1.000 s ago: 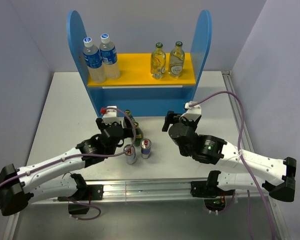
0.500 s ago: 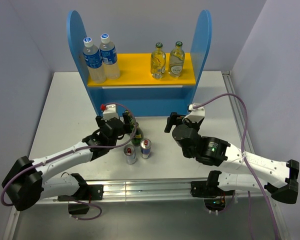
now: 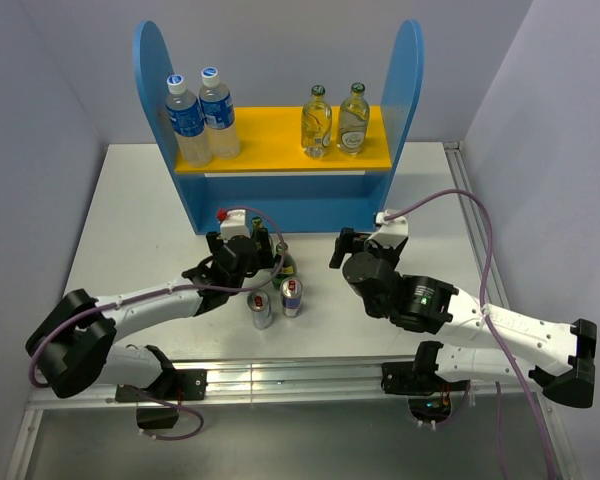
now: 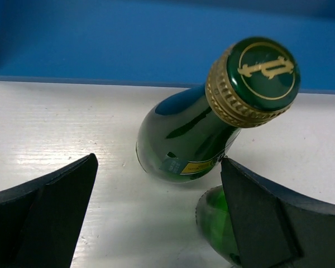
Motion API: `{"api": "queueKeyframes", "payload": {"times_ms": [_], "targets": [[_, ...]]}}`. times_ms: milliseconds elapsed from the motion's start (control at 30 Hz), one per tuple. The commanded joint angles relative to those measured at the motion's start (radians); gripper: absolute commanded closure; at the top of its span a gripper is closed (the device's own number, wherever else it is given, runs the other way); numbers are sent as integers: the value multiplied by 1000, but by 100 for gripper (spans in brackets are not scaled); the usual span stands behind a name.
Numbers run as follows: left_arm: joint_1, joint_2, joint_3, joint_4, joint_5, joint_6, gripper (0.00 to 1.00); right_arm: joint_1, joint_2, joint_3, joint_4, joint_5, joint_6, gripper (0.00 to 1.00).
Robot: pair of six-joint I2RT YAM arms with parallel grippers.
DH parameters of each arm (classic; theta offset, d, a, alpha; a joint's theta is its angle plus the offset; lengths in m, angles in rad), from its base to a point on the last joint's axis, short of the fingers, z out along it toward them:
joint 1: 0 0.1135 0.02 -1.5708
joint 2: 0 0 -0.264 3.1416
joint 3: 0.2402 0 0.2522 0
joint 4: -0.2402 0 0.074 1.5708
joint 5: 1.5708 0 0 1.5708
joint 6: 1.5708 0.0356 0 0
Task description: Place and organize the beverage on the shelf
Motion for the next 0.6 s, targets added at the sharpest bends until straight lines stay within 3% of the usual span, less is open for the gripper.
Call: {"api": "queueKeyframes", "payload": {"times_ms": [0,567], "targets": [[3,50,18,71,21,24,1,-6,-22,-15,18,37,15,14],[20,237,28,263,-37,80,1,-39,-34,-58,64,9,-19,14]]}}
